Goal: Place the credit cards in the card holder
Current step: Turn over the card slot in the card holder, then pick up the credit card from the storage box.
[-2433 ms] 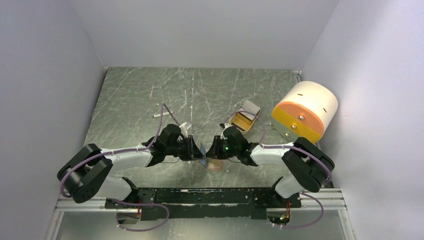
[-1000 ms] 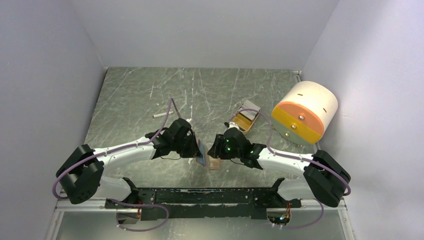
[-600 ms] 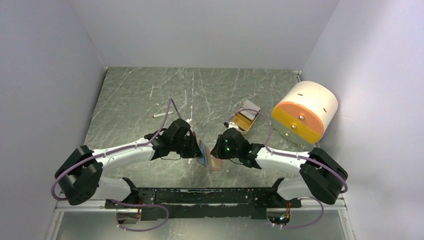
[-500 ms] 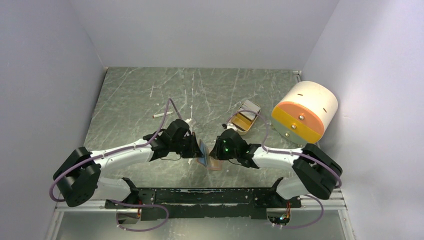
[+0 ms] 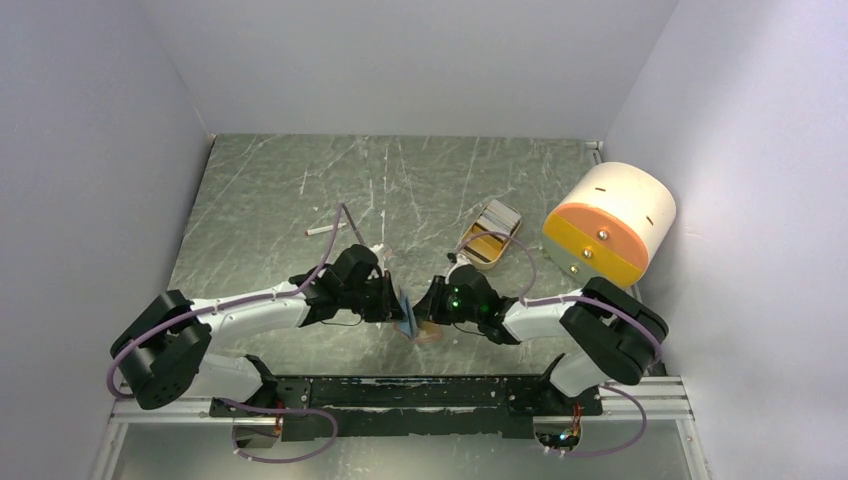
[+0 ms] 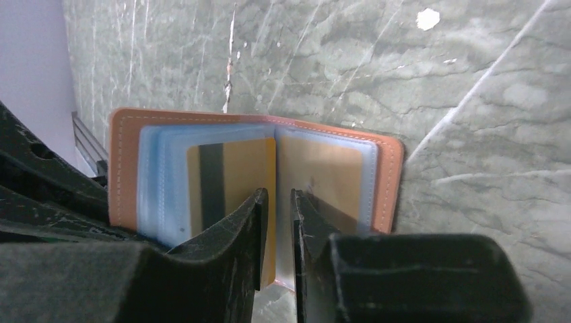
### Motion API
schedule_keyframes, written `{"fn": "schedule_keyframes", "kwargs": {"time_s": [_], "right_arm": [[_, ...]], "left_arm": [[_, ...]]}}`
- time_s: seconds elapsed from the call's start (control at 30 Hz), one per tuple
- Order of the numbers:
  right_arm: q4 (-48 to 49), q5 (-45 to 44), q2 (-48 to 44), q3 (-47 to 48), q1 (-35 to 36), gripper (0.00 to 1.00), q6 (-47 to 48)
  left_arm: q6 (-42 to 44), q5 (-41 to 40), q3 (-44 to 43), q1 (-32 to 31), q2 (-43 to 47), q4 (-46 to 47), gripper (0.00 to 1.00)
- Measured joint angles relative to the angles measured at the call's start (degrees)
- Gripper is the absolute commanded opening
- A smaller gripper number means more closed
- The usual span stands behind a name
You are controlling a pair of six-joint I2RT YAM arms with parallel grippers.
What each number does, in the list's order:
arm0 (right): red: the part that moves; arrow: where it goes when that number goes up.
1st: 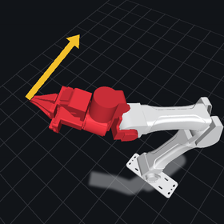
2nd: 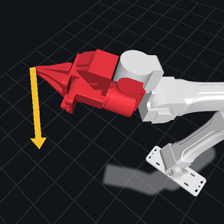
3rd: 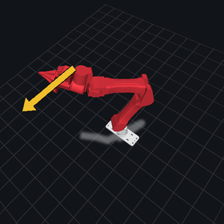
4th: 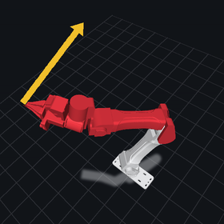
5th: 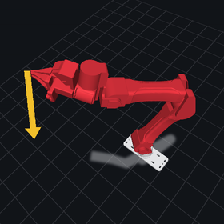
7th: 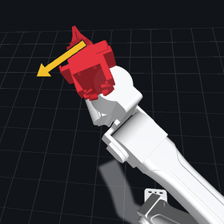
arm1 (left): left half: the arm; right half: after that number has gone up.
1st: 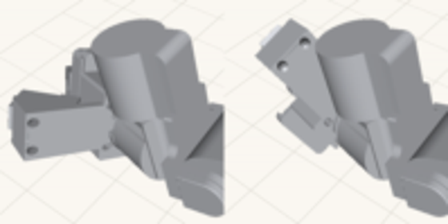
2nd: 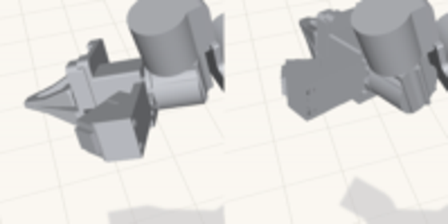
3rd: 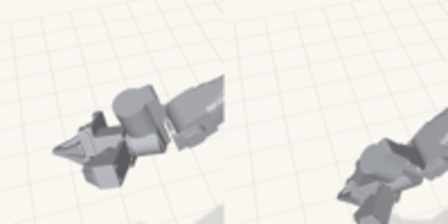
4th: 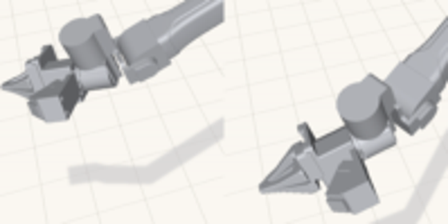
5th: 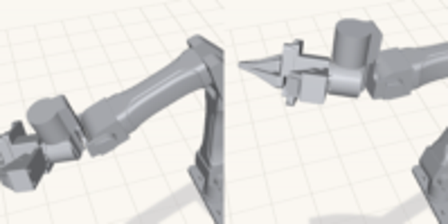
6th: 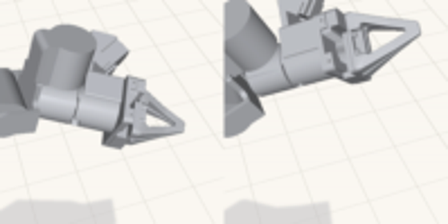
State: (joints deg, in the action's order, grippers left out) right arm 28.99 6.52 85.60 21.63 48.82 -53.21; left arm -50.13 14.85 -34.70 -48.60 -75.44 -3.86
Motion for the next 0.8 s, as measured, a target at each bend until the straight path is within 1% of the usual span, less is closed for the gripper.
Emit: {"fn": "schedule_keyframes", "kwargs": {"time_s": [0.07,0.13,0.3,0.4,0.53,0.6,0.7,0.8], "right_arm": [[-0.8,0.2,-0.7,0.0,-0.8,0.27,0.1],[-3.7,-0.5,-2.8,-0.1,-1.9,0.3,1.2],[-16.5,-5.1,-13.1,0.3,-5.7,0.45,6.2],[-23.4,-7.4,-17.8,2.4,-6.7,0.53,9.8],[-32.0,-11.4,-20.6,8.8,-7.5,0.59,16.1],[-34.9,-13.6,-20.6,12.7,-8.1,0.6,19.5],[-39.1,-17.4,-19.5,20.0,-9.3,0.61,26.0],[-41.4,-20.6,-16.6,26.0,-10.4,0.64,31.5]], "left_arm": [[0.0,0.0,0.0,0.0,-0.7,0.1,0.09],[0.0,0.0,0.0,0.0,-1.0,0.2,0.09],[0.7,-0.1,0.0,0.0,-1.0,0.5,0.09],[1.8,0.2,0.0,0.0,-1.1,1.0,0.09],[4.1,2.2,0.0,0.0,-1.1,3.1,0.12],[5.2,2.4,0.0,0.0,-1.1,3.4,0.16],[5.9,2.4,0.0,0.3,-1.1,3.4,0.19],[5.7,3.1,0.7,1.5,-1.1,3.8,0.27]]}}
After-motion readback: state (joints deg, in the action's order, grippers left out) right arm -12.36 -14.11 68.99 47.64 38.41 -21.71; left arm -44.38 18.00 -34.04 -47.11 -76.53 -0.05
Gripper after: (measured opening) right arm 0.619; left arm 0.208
